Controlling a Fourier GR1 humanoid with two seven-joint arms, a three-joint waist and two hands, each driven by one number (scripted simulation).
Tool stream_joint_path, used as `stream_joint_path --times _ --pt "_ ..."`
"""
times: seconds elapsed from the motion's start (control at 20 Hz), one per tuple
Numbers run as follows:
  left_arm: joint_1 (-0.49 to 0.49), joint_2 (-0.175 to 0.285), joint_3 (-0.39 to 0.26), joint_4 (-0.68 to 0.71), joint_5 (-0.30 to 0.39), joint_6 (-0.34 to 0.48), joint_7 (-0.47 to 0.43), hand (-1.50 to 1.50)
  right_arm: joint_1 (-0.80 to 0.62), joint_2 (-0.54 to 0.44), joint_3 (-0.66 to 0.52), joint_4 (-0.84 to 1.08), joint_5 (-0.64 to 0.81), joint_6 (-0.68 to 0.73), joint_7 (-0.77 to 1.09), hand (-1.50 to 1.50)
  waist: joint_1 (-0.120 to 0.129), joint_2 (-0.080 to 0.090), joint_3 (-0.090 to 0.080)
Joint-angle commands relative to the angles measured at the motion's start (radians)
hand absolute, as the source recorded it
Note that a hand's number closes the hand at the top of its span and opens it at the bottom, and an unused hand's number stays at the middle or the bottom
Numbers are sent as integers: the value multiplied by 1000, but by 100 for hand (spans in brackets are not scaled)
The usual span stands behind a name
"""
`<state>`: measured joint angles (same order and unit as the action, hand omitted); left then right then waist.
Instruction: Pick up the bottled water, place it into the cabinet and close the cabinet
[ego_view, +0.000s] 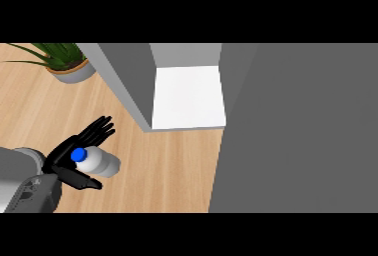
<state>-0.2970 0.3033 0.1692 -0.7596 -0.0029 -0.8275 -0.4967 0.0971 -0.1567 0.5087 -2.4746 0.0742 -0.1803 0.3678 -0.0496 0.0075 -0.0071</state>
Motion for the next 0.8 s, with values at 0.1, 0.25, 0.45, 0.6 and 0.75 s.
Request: stream_joint_path --times 0.1,0.25,0.45,0.6,0.75 --pt "-45 -24 -30 125 -19 -83 -223 -150 15 -31 25 -63 67 1 20 -150 -7 1 0" --pt "-61 -54 -66 123 -18 -81 -242 150 12 -24 42 -78 89 -26 45 -150 2 -5 1" --pt "-57 -17 -110 146 -19 -166 -290 150 -11 -34 -11 -52 28 -21 33 -150 12 -1 2" --pt "-46 -35 -188 62 -86 -88 -370 150 0 -50 -8 -42 42 -23 19 -150 18 -6 2" --pt "-47 -48 -233 14 -134 46 -469 150 9 -43 31 -56 64 -40 19 -150 14 -8 2"
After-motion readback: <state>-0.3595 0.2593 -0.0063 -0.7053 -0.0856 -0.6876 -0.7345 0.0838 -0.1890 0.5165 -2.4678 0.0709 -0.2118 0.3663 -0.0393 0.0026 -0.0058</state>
